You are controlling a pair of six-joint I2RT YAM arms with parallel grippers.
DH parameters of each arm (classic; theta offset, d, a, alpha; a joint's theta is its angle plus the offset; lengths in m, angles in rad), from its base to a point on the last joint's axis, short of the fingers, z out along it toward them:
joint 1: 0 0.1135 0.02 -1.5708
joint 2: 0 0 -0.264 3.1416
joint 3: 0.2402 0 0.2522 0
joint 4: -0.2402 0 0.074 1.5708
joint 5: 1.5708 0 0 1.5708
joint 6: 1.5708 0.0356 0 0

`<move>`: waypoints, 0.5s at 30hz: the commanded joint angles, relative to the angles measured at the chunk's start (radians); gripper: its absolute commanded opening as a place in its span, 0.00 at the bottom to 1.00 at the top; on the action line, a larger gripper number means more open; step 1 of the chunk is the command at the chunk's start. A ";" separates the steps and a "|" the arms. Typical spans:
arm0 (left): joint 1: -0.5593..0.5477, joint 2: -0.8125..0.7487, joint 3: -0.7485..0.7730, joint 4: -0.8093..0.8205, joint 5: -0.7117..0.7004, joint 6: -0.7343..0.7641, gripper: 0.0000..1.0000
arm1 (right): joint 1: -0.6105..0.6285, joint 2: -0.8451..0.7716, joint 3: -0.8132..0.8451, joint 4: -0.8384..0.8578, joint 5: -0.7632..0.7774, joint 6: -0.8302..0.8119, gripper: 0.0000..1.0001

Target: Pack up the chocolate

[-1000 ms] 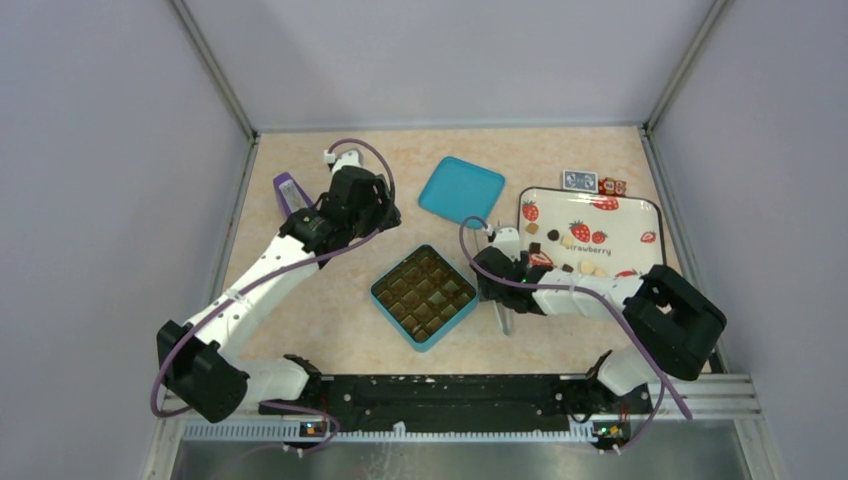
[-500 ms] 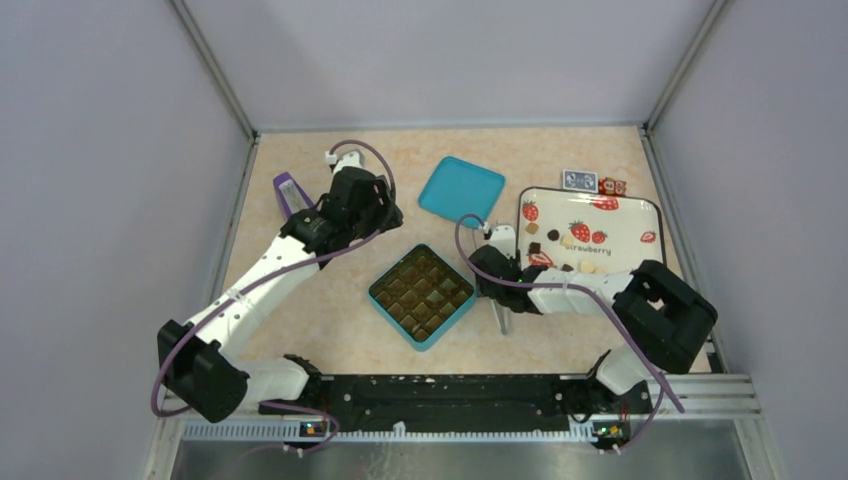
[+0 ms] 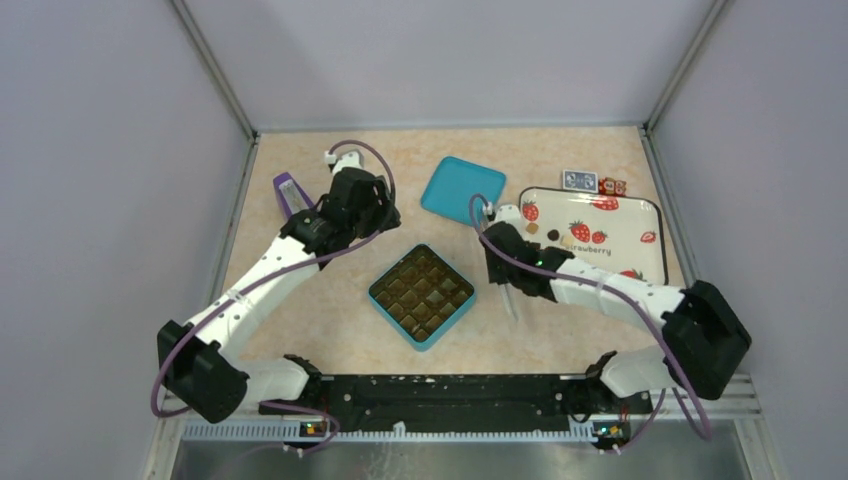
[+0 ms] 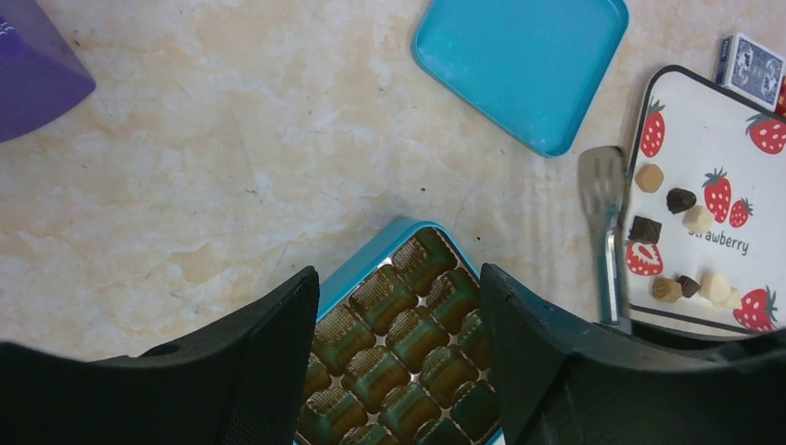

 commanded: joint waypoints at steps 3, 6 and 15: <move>0.012 -0.032 0.019 0.034 -0.037 0.035 0.70 | -0.089 -0.164 0.185 -0.240 -0.087 -0.043 0.23; 0.014 -0.032 0.020 0.038 -0.035 0.039 0.70 | -0.179 -0.234 0.211 -0.341 -0.135 -0.028 0.23; 0.018 -0.002 0.034 0.044 -0.046 0.074 0.70 | -0.383 -0.324 0.235 -0.564 -0.242 -0.040 0.23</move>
